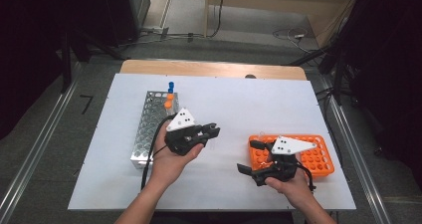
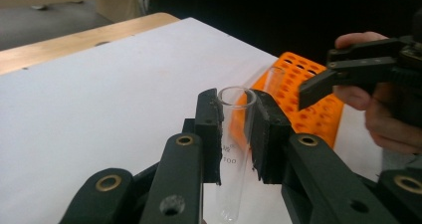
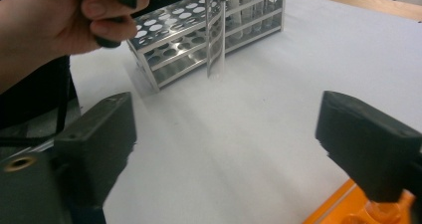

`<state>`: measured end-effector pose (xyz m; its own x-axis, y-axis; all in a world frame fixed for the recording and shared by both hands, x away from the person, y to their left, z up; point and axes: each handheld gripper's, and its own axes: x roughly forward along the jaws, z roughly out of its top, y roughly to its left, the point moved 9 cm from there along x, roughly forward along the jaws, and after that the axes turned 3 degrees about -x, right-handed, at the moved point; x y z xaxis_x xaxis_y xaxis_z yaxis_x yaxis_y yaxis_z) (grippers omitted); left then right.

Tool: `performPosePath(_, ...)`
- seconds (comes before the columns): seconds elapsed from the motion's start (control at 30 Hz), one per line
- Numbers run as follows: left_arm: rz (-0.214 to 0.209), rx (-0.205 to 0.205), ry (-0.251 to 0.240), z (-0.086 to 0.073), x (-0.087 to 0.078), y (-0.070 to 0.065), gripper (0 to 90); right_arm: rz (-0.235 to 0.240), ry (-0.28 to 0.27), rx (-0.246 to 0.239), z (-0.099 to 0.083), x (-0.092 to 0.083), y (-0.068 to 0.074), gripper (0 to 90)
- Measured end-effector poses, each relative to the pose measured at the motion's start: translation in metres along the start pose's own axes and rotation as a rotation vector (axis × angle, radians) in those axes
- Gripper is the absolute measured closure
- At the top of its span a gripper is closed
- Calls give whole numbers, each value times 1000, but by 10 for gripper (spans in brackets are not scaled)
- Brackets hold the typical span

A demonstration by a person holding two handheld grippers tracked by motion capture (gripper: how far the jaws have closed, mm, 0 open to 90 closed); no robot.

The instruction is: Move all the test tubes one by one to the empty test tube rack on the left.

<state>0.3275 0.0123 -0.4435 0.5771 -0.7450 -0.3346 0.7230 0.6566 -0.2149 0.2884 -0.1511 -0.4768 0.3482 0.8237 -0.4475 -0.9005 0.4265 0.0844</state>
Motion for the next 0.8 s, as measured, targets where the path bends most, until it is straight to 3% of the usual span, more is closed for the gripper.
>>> performPosePath(0.17,32,-27,-24,4,-10,15,769,-9,-2,6,-3,-10,-9,0)
performPosePath(0.27,54,-28,-34,7,-16,24,769,-18,-10,30,-4,-15,-15,0)
performPosePath(0.8,167,-60,-75,16,-39,67,769,-68,-36,42,-8,-35,-38,0)
